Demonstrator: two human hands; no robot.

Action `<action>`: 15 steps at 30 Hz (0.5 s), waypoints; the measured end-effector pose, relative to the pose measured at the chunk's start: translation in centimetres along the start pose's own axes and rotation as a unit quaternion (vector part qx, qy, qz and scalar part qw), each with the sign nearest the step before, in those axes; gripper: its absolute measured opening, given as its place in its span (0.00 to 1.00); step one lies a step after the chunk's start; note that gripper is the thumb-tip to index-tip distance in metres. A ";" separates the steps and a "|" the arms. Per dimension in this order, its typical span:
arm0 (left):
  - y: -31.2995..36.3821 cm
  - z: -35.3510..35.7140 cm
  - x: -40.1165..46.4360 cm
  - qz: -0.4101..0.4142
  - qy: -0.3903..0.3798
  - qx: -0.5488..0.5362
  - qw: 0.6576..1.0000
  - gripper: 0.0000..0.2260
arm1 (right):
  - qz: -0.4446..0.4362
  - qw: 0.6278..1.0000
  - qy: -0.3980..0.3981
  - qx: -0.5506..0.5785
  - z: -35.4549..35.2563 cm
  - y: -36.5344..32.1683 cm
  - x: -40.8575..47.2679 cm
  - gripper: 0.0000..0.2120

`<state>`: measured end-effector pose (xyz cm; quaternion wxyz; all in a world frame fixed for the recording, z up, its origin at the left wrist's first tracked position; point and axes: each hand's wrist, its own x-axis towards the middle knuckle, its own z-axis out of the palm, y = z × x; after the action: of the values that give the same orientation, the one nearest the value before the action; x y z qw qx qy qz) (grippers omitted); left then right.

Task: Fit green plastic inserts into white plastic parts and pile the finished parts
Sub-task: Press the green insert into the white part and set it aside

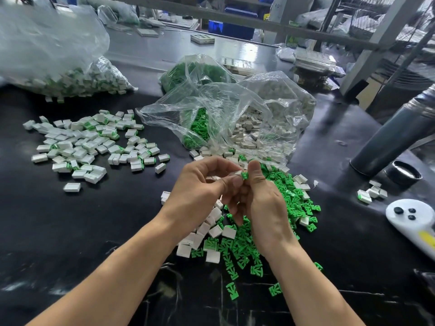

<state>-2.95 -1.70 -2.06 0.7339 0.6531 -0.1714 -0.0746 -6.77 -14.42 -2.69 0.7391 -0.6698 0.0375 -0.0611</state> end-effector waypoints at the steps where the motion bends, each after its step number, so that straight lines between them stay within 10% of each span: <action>1: 0.0 0.1 0.0 0.001 -0.005 -0.007 1.000 0.02 | -0.002 1.000 0.008 -0.001 0.1 0.0 -0.1 0.31; 15: 0.1 0.7 -0.4 0.003 -0.004 -0.036 0.999 0.05 | -0.004 0.999 0.033 0.005 0.4 0.7 -0.1 0.34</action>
<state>-3.59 -2.19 -2.00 0.7565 0.6253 -0.1736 -0.0806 -6.84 -13.96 -3.37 0.7406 -0.6638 0.0595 -0.0864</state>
